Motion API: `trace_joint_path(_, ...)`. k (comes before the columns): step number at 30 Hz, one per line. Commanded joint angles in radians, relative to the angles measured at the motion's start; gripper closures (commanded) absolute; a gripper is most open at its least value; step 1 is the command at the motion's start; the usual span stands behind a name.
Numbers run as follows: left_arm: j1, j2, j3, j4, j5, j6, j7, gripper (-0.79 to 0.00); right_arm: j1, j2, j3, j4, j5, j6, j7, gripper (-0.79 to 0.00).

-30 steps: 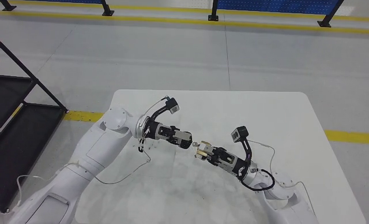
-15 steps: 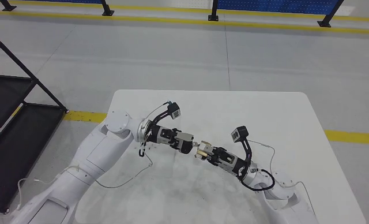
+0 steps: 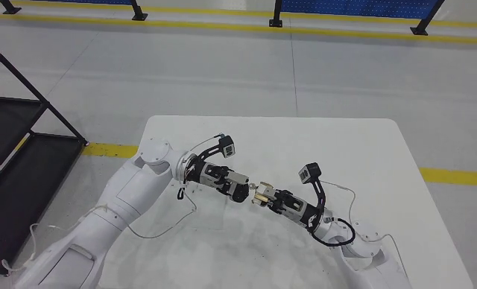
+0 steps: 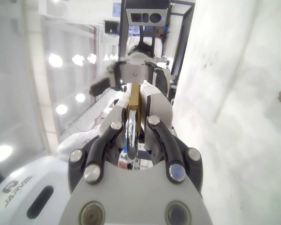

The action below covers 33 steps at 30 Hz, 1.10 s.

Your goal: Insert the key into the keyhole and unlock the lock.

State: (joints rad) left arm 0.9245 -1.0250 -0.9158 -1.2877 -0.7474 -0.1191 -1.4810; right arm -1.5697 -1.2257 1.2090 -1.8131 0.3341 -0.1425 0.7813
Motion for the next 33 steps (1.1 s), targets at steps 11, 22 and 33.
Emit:
trace_joint_path(11, -0.042, -0.018, 0.022, 0.051, 0.027, -0.012, -0.024, -0.231, 0.0, 0.0, 0.0, 0.0, 0.0, 0.0, 0.0, 0.0)
trace_joint_path(22, -0.055, -0.028, 0.03, 0.055, 0.051, -0.016, -0.013, -0.111, 0.0, 0.0, 0.0, 0.0, 0.0, 0.0, 0.0, 0.0)
trace_joint_path(33, -0.065, -0.039, 0.034, 0.063, 0.054, -0.022, -0.012, -0.065, 0.0, 0.0, 0.0, 0.0, 0.0, 0.0, 0.0, 0.0)
